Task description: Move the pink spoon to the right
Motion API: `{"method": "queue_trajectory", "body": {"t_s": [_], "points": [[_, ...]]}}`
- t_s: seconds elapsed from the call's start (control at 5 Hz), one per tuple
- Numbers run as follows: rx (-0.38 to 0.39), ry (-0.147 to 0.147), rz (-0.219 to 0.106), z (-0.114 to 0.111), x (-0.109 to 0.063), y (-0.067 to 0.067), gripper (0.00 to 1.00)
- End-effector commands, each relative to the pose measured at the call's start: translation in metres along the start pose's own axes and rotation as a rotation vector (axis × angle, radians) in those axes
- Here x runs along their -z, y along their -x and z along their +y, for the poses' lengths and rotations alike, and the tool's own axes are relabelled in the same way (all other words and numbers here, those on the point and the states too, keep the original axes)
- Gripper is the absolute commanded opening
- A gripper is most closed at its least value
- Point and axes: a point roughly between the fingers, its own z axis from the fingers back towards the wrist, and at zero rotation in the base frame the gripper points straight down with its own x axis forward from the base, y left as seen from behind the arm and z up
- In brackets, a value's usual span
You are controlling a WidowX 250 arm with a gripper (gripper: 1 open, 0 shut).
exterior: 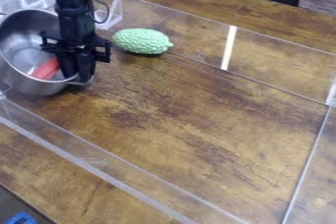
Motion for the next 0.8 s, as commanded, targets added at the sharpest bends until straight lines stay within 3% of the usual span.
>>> {"method": "queue_trajectory", "body": {"t_s": [0.0, 0.6], "points": [[-0.002, -0.004, -0.061, 0.000, -0.024, -0.004, 0.00], [0.005, -0.020, -0.069, -0.007, -0.036, -0.002, 0.00]]}}
